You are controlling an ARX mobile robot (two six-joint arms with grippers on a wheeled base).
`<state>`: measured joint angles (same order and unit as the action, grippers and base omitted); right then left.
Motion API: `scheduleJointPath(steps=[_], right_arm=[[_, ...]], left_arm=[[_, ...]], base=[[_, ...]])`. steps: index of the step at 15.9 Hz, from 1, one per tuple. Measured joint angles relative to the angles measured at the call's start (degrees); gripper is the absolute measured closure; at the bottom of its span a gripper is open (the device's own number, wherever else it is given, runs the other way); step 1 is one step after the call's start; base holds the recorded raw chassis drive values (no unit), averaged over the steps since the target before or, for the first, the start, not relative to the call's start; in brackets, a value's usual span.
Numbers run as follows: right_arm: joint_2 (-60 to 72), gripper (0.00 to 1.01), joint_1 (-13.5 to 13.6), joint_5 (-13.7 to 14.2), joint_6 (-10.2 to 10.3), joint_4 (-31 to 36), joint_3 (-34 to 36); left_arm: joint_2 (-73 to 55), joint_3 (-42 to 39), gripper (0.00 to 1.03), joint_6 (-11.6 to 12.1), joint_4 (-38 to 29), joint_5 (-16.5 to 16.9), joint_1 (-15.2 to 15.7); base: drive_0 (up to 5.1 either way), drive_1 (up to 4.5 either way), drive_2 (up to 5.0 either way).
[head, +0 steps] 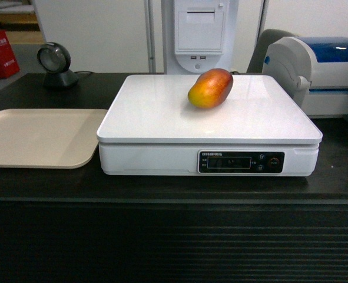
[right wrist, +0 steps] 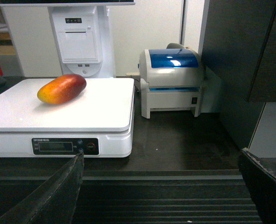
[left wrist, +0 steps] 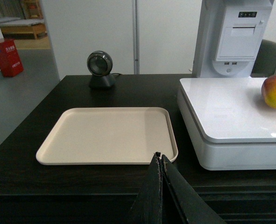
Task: Place dark red mango on scale at checkout
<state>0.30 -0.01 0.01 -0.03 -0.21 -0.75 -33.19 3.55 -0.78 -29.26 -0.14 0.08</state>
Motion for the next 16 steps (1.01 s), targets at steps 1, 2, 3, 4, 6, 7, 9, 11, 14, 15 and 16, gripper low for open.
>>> scheduleJointPath(steps=[1,2,3,4,6,7,9,11,14,15,16], right_arm=[[0.00,0.03,0.00,-0.02,0.00,0.00,0.00],[0.00,0.03,0.00,0.00,0.00,0.00,0.00],[0.00,0.03,0.00,0.00,0.00,0.00,0.00],[0.00,0.03,0.00,0.00,0.00,0.00,0.00],[0.00,0.03,0.00,-0.02,0.00,0.00,0.00],[0.00,0.03,0.00,-0.02,0.00,0.00,0.00],[0.00,0.03,0.00,0.00,0.00,0.00,0.00],[0.00,0.03,0.00,0.00,0.00,0.00,0.00],[0.00,0.03,0.00,0.00,0.00,0.00,0.00],[0.00,0.03,0.00,-0.02,0.00,0.00,0.00],[0.00,0.03,0.00,-0.02,0.00,0.00,0.00]], left_arm=[[1.70,-0.52,1.01,0.00,1.36,0.00,0.00],[3.96,-1.01,1.01,0.00,3.02,-0.02,0.00],[5.16,-2.51,1.01,0.00,0.70,0.00,0.00],[6.34,-3.02,1.01,0.00,3.13,0.07,0.00],[9.33,-3.02,1.01,0.00,5.92,0.09,0.02],[10.99,-3.02,1.01,0.00,7.02,0.09,0.02],[14.19,-3.02,1.01,0.00,10.21,0.11,0.00],[16.74,-3.02,1.01,0.00,12.76,0.09,0.02],[20.24,-3.02,1.01,0.00,16.22,0.09,0.02],[21.33,-3.02,1.01,0.00,17.40,0.11,0.00],[22.18,-3.02,1.01,0.00,18.12,0.09,0.02]], base=[[0.0,0.00,0.0],[0.0,0.00,0.0],[0.0,0.00,0.0],[0.0,0.00,0.0],[0.0,0.00,0.0],[0.0,0.00,0.0],[0.0,0.00,0.0],[0.0,0.00,0.0],[0.0,0.00,0.0],[0.0,0.00,0.0],[0.0,0.00,0.0]])
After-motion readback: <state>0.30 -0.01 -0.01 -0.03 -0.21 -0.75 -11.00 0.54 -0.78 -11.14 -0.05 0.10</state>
